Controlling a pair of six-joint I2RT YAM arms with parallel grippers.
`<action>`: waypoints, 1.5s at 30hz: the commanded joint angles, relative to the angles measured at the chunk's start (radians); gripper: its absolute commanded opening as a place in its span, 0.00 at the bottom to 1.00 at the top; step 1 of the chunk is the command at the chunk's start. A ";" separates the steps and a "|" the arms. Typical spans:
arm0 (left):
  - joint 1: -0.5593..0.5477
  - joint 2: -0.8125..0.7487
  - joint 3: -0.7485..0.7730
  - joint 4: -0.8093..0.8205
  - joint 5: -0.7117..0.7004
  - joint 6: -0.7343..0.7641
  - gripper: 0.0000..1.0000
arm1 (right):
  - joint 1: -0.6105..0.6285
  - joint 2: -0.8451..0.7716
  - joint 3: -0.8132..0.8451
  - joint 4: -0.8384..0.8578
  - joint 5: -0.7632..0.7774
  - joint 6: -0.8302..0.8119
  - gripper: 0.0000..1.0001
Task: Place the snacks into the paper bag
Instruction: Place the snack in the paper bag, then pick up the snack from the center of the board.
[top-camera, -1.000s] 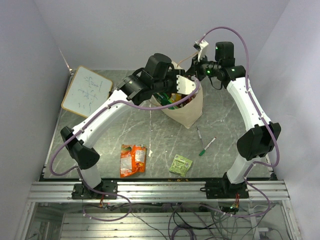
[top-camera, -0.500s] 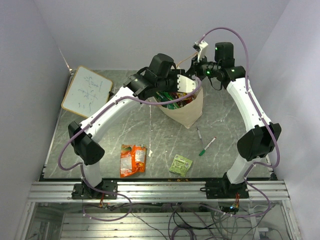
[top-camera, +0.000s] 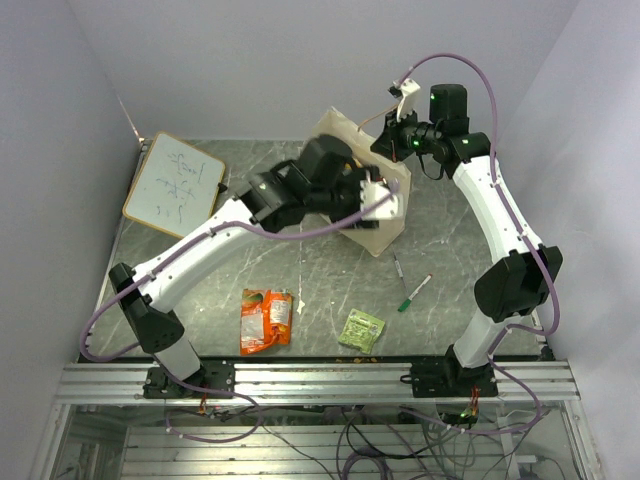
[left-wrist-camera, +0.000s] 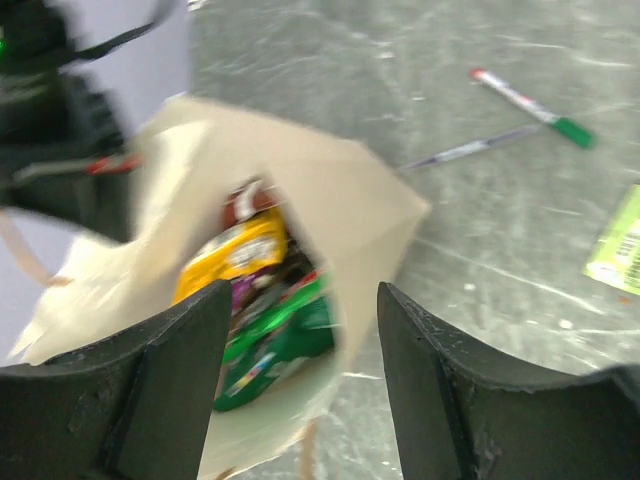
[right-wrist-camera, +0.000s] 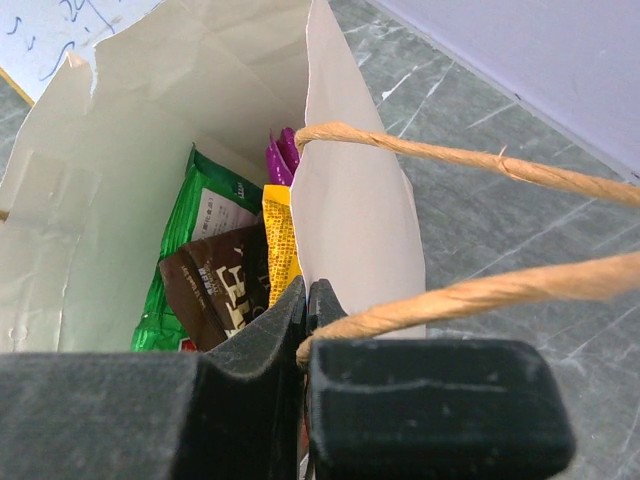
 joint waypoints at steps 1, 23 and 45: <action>-0.124 -0.009 -0.075 -0.124 0.031 -0.001 0.72 | 0.007 -0.008 0.004 0.009 0.010 0.021 0.00; -0.387 0.240 -0.446 0.041 0.107 0.086 0.89 | 0.005 -0.029 -0.029 0.009 0.022 0.004 0.00; -0.418 0.268 -0.655 0.205 -0.085 0.011 0.54 | 0.006 -0.015 -0.042 0.007 0.005 -0.005 0.00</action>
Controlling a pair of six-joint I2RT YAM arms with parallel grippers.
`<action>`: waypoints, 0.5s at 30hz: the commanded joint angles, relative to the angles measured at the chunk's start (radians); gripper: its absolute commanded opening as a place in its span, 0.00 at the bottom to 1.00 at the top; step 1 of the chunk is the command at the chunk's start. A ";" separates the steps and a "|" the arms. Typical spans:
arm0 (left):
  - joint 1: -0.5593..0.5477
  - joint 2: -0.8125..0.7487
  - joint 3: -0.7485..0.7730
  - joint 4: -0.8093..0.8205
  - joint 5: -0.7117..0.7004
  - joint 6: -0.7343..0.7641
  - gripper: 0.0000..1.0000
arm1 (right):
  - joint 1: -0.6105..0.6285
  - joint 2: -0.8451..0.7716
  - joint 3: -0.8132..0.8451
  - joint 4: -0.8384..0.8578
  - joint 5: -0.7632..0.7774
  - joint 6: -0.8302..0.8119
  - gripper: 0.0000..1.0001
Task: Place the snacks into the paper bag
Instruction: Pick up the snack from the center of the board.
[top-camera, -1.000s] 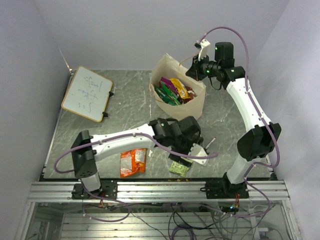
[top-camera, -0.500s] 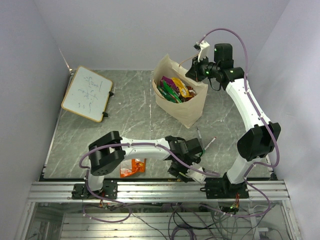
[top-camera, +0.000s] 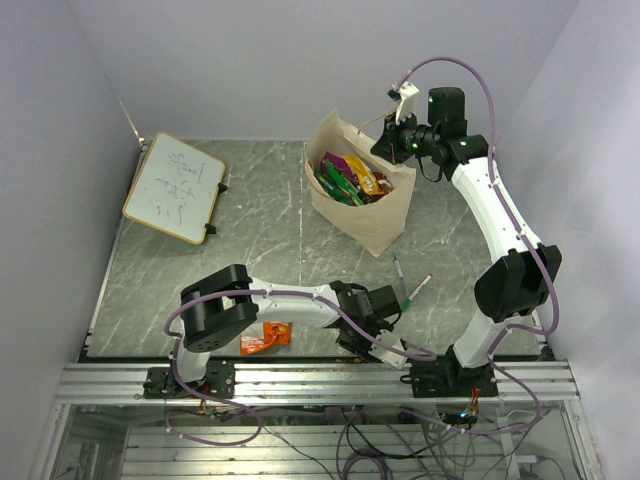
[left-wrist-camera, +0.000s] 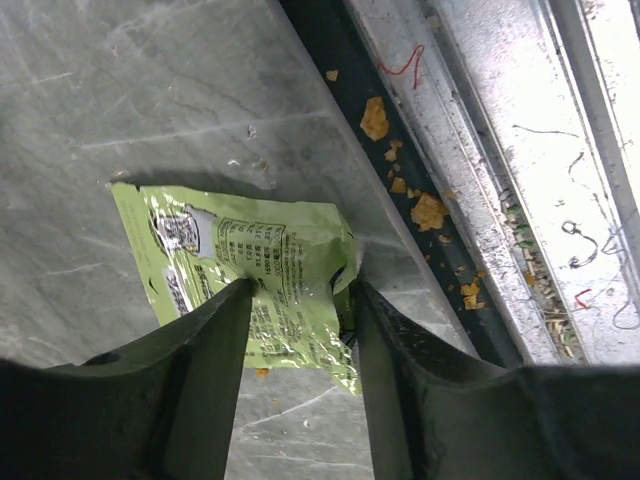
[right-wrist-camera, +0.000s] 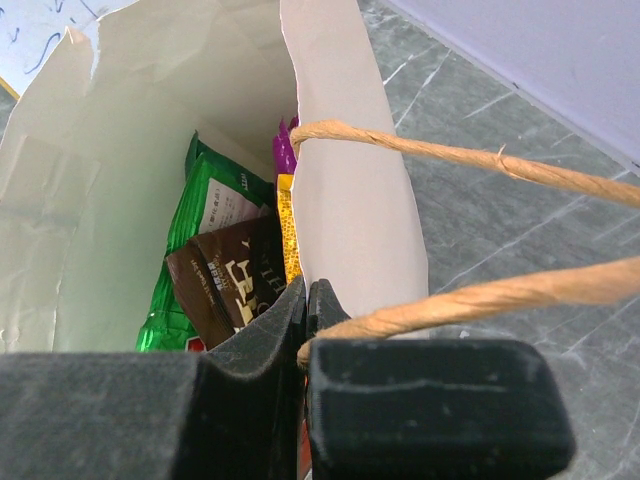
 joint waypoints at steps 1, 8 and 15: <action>-0.004 -0.005 -0.041 0.019 -0.063 -0.011 0.52 | 0.004 -0.013 -0.010 -0.008 -0.014 -0.003 0.00; -0.003 -0.048 -0.006 -0.033 -0.088 -0.005 0.31 | 0.005 0.010 0.012 -0.018 -0.024 0.000 0.00; -0.003 -0.088 0.027 -0.091 -0.120 -0.001 0.13 | 0.004 0.016 0.015 -0.022 -0.028 -0.001 0.00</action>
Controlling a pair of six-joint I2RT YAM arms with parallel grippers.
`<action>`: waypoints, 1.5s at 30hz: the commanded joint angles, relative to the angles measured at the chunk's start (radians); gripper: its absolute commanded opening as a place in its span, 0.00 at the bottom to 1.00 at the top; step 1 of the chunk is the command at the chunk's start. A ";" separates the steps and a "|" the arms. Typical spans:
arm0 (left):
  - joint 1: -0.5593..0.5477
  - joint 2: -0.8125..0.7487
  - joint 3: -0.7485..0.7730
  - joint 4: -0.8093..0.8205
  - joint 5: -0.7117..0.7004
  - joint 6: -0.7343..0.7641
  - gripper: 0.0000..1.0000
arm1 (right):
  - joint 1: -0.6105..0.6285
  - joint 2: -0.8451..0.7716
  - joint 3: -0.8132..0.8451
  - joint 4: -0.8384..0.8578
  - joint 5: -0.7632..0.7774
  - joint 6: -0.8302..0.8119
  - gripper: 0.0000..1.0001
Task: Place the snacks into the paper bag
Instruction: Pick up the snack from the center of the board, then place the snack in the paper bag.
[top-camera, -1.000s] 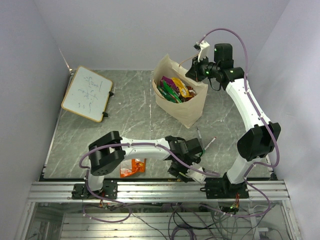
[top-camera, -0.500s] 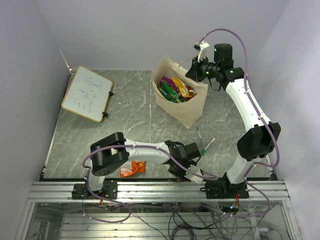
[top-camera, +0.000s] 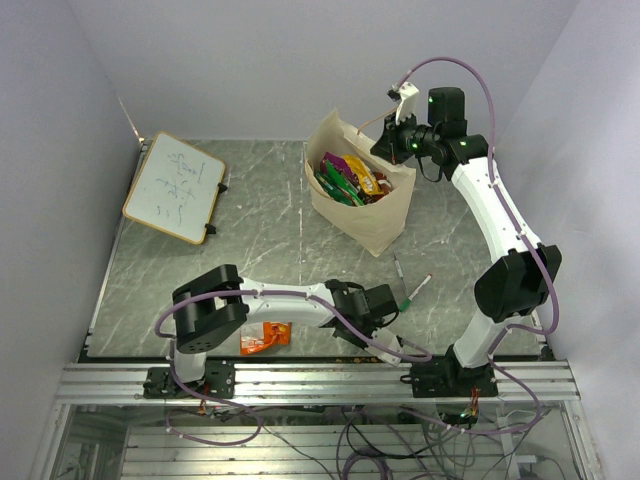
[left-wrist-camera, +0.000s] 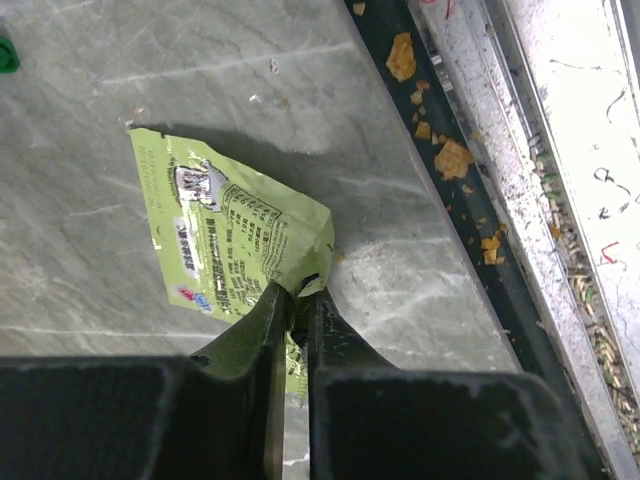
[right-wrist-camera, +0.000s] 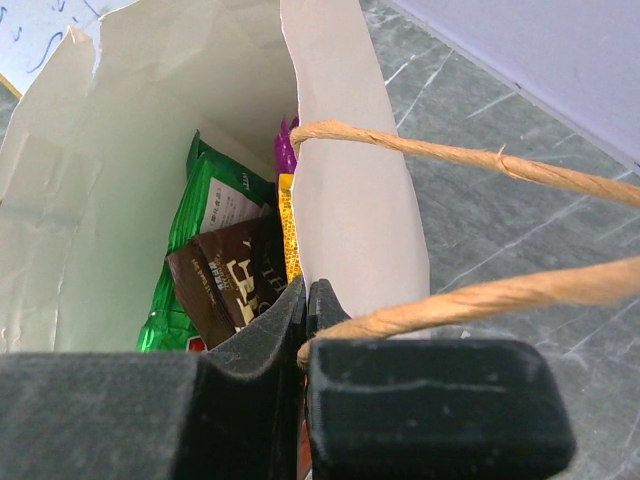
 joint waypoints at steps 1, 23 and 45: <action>-0.003 -0.051 0.047 -0.074 -0.042 0.005 0.10 | 0.005 0.017 0.015 -0.021 -0.024 0.000 0.00; 0.080 -0.188 0.674 -0.504 -0.056 0.111 0.07 | 0.006 -0.008 0.008 -0.039 -0.055 -0.049 0.00; 0.411 -0.112 0.924 -0.357 -0.142 0.432 0.07 | 0.028 -0.019 0.024 -0.071 -0.116 -0.091 0.00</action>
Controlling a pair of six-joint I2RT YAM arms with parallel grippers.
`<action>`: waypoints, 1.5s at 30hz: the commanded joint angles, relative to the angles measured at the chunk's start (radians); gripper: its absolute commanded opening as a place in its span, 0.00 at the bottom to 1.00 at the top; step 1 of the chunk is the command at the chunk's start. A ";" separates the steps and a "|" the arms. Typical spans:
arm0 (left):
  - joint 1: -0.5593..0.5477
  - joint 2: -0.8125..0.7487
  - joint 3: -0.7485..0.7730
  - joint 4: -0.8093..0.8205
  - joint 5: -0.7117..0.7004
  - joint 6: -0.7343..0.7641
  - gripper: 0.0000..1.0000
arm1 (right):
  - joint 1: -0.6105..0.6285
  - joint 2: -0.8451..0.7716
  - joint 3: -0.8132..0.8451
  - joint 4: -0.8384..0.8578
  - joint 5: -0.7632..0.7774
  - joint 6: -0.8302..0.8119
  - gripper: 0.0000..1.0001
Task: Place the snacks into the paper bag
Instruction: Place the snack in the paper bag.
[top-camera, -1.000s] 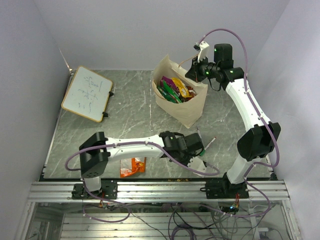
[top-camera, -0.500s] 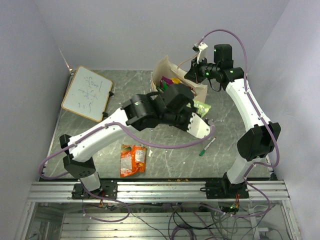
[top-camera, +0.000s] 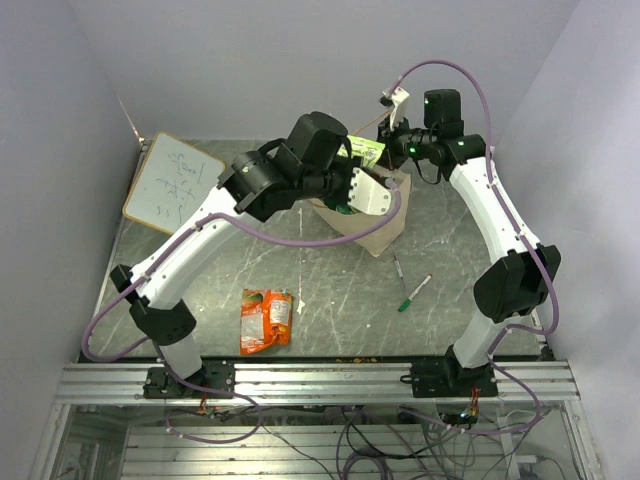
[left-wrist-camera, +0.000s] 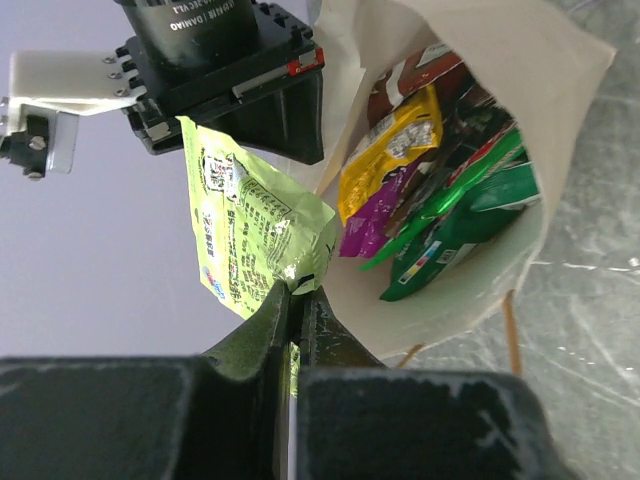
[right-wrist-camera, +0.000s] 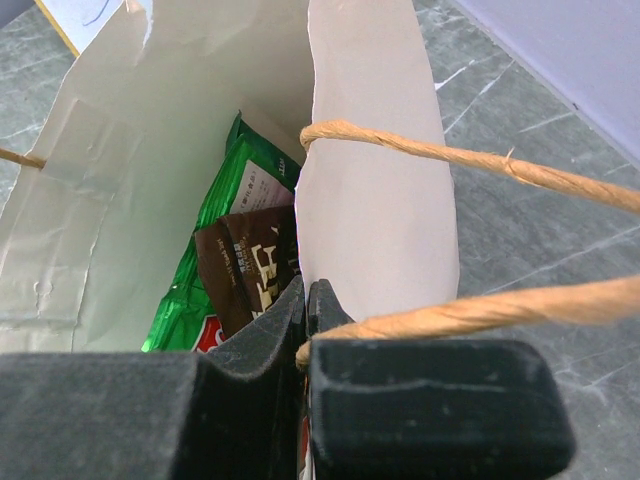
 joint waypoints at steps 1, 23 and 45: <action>0.040 0.050 -0.006 0.085 -0.016 0.127 0.07 | 0.010 -0.026 0.011 -0.006 0.005 0.009 0.00; 0.065 0.243 0.017 0.029 0.012 0.254 0.07 | 0.010 -0.035 0.005 0.030 0.111 0.070 0.00; 0.059 0.156 -0.071 0.258 0.029 0.072 0.57 | 0.010 -0.024 0.012 0.033 0.091 0.078 0.00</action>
